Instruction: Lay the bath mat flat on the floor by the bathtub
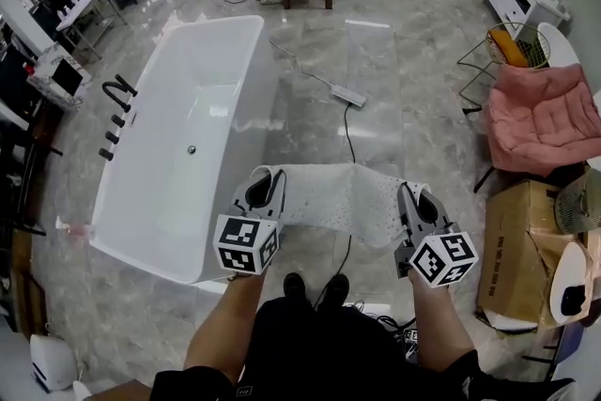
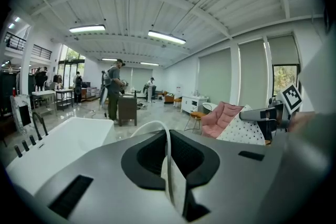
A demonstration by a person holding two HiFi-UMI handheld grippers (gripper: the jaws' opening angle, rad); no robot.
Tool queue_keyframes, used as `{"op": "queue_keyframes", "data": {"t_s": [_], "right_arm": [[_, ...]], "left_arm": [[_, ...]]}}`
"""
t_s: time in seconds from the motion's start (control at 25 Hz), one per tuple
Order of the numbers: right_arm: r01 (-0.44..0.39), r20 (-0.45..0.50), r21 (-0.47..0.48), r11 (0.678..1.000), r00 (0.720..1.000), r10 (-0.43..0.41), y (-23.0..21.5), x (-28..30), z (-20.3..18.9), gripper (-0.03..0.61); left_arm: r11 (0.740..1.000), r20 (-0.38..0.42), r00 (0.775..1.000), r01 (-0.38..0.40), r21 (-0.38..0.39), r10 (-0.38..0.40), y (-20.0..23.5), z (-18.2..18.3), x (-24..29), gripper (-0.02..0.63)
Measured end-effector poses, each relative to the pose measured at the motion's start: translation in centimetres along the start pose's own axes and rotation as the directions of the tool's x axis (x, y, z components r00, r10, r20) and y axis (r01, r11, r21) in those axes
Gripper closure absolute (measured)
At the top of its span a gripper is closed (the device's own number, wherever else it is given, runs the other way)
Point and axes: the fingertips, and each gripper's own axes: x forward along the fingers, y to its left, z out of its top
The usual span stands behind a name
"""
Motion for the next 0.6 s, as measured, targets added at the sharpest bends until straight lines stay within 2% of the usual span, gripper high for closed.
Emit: {"op": "queue_keyframes", "data": {"t_s": [0.32, 0.6], "right_arm": [[0.020, -0.049, 0.059, 0.998, 0.999, -0.017, -4.3, 0.9, -1.7, 0.556], [0.031, -0.046, 0.060, 0.998, 0.999, -0.028, -7.5, 4.0, 0.3, 0.556]], "left_arm": [[1.000, -0.038, 0.999, 0.026, -0.008, -0.026, -2.0, -1.4, 4.1, 0.591], [0.999, -0.007, 0.999, 0.035, -0.018, -0.035, -0.4, 0.4, 8.6, 0.591]]}}
